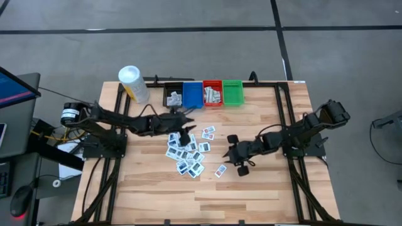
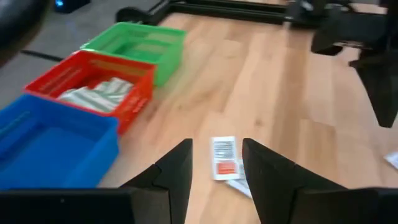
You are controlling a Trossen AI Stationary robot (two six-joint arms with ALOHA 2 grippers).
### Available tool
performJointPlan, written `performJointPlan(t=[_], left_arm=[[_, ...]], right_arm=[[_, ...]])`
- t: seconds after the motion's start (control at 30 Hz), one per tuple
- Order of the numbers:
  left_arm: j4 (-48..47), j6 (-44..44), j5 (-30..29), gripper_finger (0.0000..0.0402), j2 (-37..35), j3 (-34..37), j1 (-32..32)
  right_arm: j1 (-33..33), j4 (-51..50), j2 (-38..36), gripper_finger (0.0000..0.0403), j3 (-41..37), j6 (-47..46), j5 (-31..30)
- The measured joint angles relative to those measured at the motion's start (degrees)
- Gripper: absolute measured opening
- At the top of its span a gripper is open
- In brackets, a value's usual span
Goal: Pick & Place First Aid Supplies
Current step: Put the orange ointment pack into the black bin
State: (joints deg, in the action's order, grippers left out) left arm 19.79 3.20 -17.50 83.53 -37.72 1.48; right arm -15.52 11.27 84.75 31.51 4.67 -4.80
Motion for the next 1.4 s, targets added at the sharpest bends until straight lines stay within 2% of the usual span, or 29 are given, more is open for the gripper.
performJointPlan(t=[0.23, 0.53, 0.73, 1.0, 1.17, 1.3, 1.4], left_arm=[[1.06, 0.02, 0.0, 0.0141, 0.0, -0.02, -3.85], [2.39, 0.14, 0.0, 0.014, -0.02, -0.02, -4.38], [2.69, 0.5, 0.02, 0.014, -0.02, -0.02, -4.64], [3.33, 0.68, 0.02, 0.014, -0.02, -0.02, -4.63], [3.8, 0.7, 0.02, 0.014, -0.02, -0.02, -4.62], [3.91, 0.75, 0.02, 0.014, -0.02, -0.02, -4.64], [3.91, 1.76, 0.02, 0.014, -0.02, -0.02, -4.62]], right_arm=[[-2.07, 5.95, 4.61, 0.0102, 0.02, -0.88, 1.2], [1.22, 12.01, 13.8, 0.0102, 0.03, -1.56, 12.07], [4.61, 10.47, 16.46, 0.0102, 0.4, -3.02, 16.62], [5.25, 8.93, 18.66, 0.0102, 0.63, -3.04, 11.7], [4.16, 8.98, 18.69, 0.0098, 0.61, -3.04, 4.58], [4.06, 8.98, 18.69, 0.0073, 0.61, -3.06, 0.11], [4.06, 8.96, 18.69, 0.0037, 0.61, -3.0, -0.23]])
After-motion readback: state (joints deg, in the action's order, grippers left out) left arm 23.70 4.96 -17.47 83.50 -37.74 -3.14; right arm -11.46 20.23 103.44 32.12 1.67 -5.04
